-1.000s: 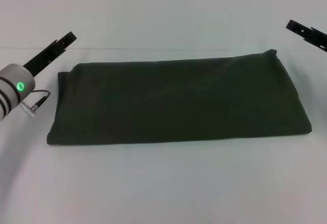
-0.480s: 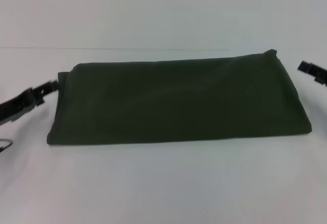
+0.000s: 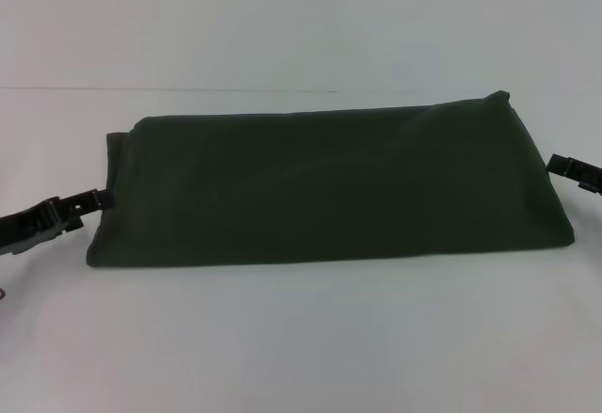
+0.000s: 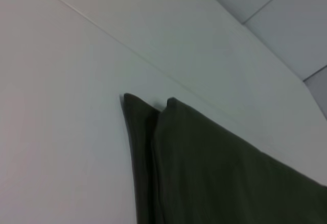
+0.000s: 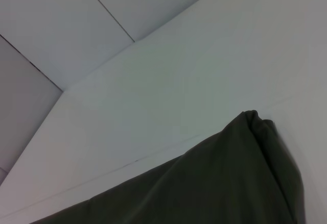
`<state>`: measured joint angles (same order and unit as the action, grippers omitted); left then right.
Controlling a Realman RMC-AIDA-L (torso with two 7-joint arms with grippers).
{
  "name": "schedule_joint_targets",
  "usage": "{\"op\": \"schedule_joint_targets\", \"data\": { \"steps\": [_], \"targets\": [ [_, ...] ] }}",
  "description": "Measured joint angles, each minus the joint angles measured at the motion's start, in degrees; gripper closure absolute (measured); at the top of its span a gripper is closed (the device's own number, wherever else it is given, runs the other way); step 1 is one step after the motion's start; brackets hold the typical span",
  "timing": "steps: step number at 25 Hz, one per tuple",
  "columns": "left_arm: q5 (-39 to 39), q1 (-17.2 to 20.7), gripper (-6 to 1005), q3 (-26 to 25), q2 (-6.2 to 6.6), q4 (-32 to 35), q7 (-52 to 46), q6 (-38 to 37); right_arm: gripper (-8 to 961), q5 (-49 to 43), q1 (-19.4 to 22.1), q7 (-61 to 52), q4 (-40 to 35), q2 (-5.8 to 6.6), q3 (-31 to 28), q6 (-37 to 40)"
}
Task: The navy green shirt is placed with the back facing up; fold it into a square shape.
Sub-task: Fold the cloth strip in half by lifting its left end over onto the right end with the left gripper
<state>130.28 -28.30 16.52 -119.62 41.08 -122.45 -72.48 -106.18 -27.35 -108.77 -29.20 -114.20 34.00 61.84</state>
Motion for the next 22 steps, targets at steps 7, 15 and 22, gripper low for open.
{"op": "schedule_joint_targets", "data": {
  "steps": [7,15,22],
  "targets": [
    [3.3,-0.5,199,1.7,-0.07,-0.1,0.2,0.2,66,-0.1,0.2,0.2,0.1,0.04,-0.1,0.9],
    [3.4,-0.3,199,2.0,-0.18,0.0,1.0,1.0,67,-0.1,0.3,0.5,0.0,-0.21,0.2,0.9],
    [4.3,-0.2,199,3.2,-0.46,-0.2,1.1,2.2,67,-0.1,0.3,0.5,0.0,-0.35,0.3,1.0]
  ]
}}
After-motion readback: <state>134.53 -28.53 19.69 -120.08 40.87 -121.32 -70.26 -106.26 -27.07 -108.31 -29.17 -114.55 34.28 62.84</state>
